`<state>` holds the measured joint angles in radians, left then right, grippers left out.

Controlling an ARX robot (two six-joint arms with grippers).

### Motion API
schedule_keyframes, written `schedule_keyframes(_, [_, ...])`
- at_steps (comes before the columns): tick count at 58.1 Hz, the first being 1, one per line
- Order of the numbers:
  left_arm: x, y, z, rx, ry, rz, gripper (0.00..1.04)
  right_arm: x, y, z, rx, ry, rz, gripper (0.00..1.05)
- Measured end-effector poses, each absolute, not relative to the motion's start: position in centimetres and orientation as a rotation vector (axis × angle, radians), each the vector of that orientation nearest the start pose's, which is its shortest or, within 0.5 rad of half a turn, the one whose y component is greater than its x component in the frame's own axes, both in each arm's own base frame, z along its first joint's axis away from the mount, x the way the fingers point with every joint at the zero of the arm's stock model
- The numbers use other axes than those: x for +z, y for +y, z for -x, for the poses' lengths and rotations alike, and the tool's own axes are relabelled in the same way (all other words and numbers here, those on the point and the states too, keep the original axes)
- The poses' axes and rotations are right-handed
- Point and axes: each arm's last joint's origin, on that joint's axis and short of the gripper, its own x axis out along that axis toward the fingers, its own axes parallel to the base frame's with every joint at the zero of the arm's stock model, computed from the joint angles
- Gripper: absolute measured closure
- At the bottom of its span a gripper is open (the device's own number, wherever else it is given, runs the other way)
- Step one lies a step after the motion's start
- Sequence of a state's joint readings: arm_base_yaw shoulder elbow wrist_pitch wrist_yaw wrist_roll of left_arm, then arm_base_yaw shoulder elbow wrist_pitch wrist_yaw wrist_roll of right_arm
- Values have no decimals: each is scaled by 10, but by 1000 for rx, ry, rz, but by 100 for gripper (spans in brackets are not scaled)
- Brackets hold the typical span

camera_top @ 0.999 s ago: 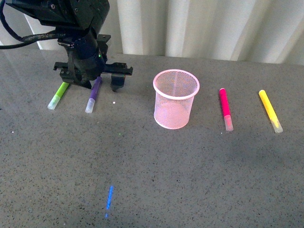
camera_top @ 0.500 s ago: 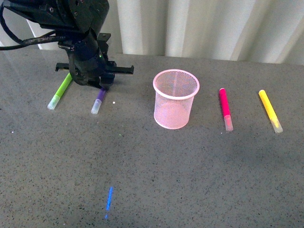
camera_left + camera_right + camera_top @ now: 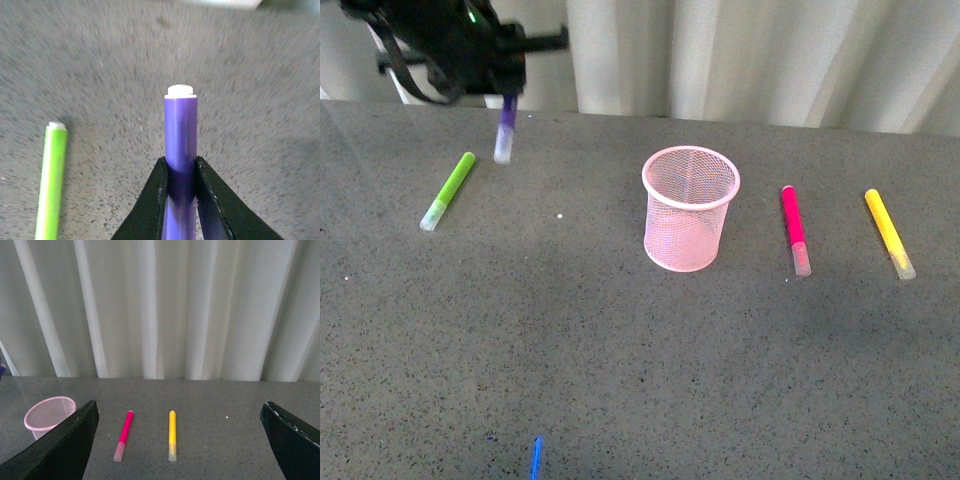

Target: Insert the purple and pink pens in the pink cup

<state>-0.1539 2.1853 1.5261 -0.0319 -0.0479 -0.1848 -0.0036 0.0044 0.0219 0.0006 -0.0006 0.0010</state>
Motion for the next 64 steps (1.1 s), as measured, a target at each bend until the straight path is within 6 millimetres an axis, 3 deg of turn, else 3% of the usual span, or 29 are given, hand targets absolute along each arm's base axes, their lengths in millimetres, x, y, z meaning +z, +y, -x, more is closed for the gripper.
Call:
schedule_keyframes(8, [203, -66, -450, -45, 507, 189, 92, 171, 0, -97, -3, -18, -1, 7])
schedule_keyframes(17, [223, -77, -419, -66, 365, 254, 92, 171, 0, -97, -3, -18, -1, 7])
schedule_keyframes(31, [195, -130, -378, -164, 319, 329, 92, 171, 0, -97, -3, -18, -1, 7])
schedule_keyframes(40, [184, -153, -362, -215, 280, 391, 92, 171, 0, -97, -3, -18, -1, 7])
schedule_keyframes(51, [174, -168, -358, -239, 218, 465, 92, 171, 0, -97, -3, -18, -1, 7])
schedule_keyframes(64, [140, -183, -361, -224, 190, 548, 92, 171, 0, -97, -3, -18, -1, 7])
